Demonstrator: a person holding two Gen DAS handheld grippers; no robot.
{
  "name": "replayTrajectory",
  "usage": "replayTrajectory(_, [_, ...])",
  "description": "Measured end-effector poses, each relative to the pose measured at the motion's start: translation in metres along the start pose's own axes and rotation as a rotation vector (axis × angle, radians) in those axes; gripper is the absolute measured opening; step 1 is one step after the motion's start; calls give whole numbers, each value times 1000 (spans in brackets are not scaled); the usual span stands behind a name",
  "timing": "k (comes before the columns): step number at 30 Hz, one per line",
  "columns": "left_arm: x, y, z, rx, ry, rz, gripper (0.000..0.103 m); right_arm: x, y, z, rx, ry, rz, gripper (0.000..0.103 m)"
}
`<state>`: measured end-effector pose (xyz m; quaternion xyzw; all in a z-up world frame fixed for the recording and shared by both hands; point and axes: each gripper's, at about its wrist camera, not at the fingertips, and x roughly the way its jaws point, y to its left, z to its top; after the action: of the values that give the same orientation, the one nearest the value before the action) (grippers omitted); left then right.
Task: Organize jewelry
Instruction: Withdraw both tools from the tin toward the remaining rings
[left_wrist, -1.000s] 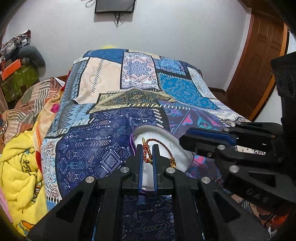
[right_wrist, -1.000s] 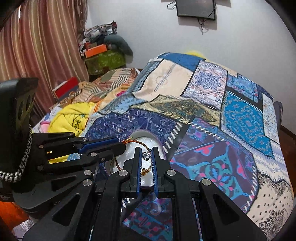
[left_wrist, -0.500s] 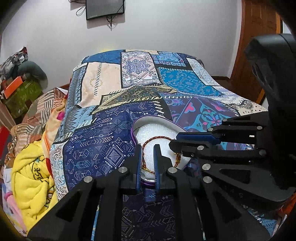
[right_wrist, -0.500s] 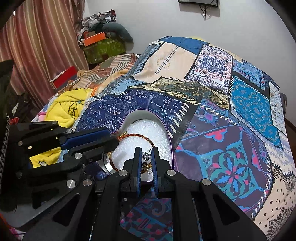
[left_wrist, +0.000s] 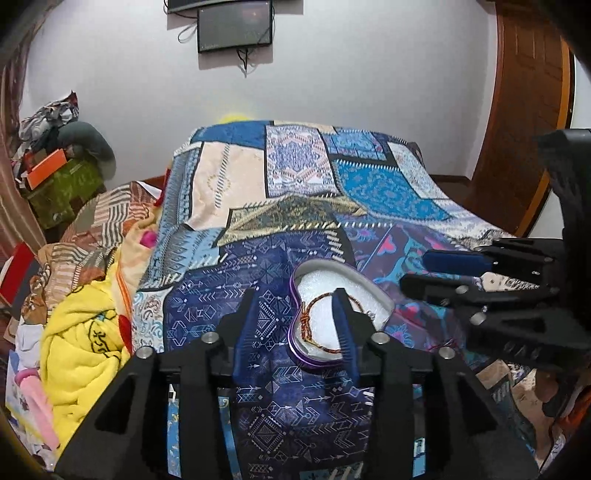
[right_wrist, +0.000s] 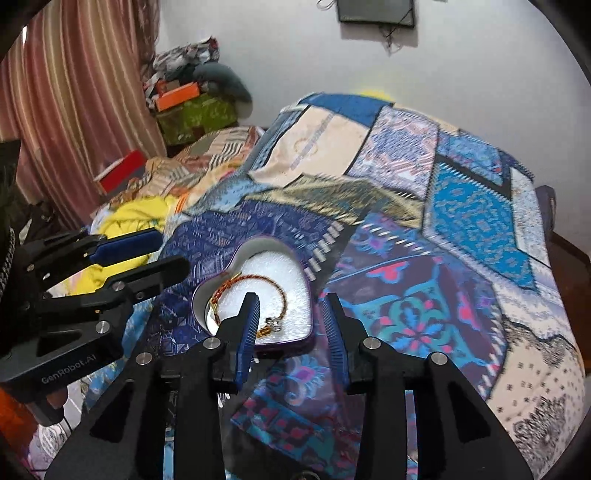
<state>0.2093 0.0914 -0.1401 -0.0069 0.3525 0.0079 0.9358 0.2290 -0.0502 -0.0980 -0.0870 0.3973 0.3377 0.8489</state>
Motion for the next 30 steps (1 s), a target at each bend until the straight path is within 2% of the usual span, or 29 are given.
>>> replayTrajectory(7, [-23, -19, 5, 20, -16, -6, 57, -45, -15, -3, 42, -64, -47, 32])
replayTrajectory(15, [-36, -49, -3, 46, 11, -51, 59, -81, -30, -25, 78, -77, -100, 32])
replayTrajectory(24, [-25, -89, -28, 67, 124, -128, 59, -106, -48, -55, 122, -70, -140, 32])
replayTrajectory(30, [-10, -109, -47, 73, 200, -175, 59, -108, -68, -79, 151, -32, -186, 32])
